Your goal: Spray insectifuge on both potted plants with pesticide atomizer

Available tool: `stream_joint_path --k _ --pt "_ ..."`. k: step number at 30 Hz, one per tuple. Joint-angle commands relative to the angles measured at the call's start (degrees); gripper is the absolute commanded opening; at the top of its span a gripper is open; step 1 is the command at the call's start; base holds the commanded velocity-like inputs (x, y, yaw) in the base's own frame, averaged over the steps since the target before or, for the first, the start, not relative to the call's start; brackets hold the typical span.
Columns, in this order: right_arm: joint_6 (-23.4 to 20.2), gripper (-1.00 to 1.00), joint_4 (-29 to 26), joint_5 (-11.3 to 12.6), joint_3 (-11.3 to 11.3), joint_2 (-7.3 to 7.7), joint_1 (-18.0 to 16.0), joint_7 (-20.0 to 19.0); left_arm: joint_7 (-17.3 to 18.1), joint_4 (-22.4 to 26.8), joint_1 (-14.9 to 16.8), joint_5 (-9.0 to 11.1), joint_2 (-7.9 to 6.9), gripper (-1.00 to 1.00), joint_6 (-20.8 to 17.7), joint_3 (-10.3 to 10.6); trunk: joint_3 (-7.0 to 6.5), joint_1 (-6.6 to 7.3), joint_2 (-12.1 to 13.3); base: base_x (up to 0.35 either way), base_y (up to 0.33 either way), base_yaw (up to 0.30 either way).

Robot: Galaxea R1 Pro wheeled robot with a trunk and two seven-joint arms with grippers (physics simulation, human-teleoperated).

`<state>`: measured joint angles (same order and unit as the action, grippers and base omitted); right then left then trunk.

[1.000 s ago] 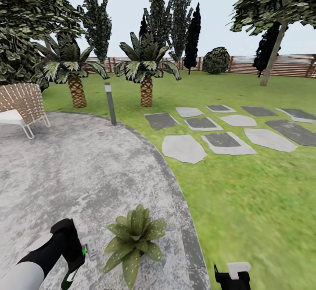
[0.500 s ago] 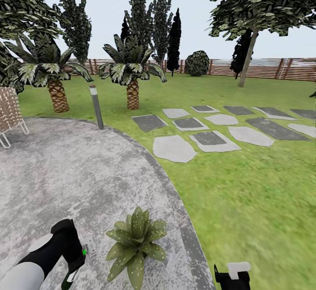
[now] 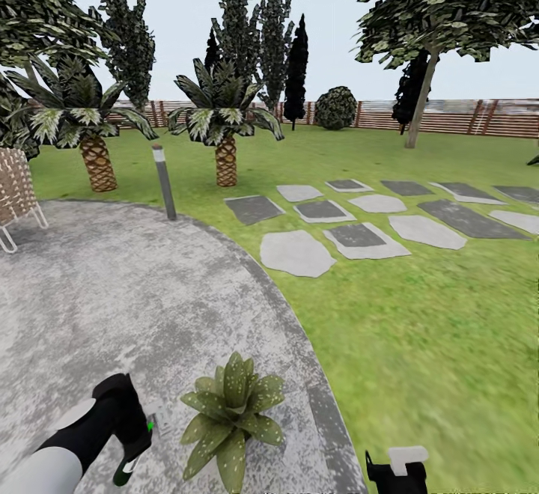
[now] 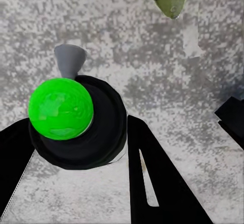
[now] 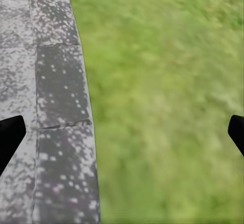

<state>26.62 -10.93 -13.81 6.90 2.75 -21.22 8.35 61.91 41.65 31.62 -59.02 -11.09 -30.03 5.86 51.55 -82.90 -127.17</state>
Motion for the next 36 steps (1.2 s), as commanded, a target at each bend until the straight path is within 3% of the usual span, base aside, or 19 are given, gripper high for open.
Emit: stream_joint_path --k 1,13,20,26,29,31,32,34,35,36 --pt "0.2 1.0 0.1 -0.6 0.4 -0.02 0.0 0.2 0.0 0.0 0.0 0.0 -0.01 -1.0 -0.5 0.3 0.04 0.02 0.0 -0.168 0.081 -0.174" --pt "0.2 1.0 0.1 -0.6 0.4 -0.02 0.0 0.2 -0.1 0.1 0.0 -0.1 0.01 -1.0 -0.6 0.1 0.09 0.02 0.0 -0.136 0.132 -0.25" --pt "0.2 1.0 0.1 -0.6 0.4 -0.04 0.0 0.2 -0.2 0.2 0.6 -0.5 -0.15 -1.0 -0.6 0.5 0.13 0.02 0.0 0.0 0.001 -0.033" --pt "0.2 1.0 0.1 -0.6 0.4 -0.02 0.0 0.2 0.2 0.2 1.5 -0.5 -1.3 -1.0 -0.4 0.5 0.13 0.02 0.0 0.0 0.0 0.0" --pt "0.2 1.0 0.1 -0.6 0.4 -0.03 0.0 0.2 0.5 0.1 1.5 -0.1 -2.8 -1.0 -0.2 0.5 0.13 0.02 0.0 0.0 0.0 0.0" --pt "0.2 1.0 0.1 -0.6 0.3 -0.08 0.0 0.1 0.5 -0.4 1.1 0.2 -3.25 -1.0 0.0 -0.6 0.13 0.02 0.0 0.0 0.0 0.0" --pt "0.2 1.0 0.0 -0.6 0.3 -0.15 0.0 0.1 0.5 -0.6 0.8 0.3 -2.9 -1.0 0.1 -3.1 0.13 0.02 0.0 0.0 0.0 0.0" --pt "0.2 1.0 0.0 -0.6 0.3 -0.18 0.0 0.1 0.5 -0.6 0.7 0.4 -2.65 -1.0 0.0 -3.5 0.13 0.02 0.0 0.0 0.0 0.0" --pt "0.2 1.0 0.0 -0.6 0.3 -0.2 0.0 0.1 0.5 -0.7 0.7 0.3 -1.32 -1.0 -0.3 -3.7 0.13 0.02 0.0 0.0 0.0 0.0" --pt "0.2 1.0 0.0 -0.6 0.3 -0.2 0.0 0.1 0.5 -0.7 0.7 0.2 -1.19 -1.0 -0.3 -3.7 0.13 0.02 0.0 0.0 0.036 0.0"
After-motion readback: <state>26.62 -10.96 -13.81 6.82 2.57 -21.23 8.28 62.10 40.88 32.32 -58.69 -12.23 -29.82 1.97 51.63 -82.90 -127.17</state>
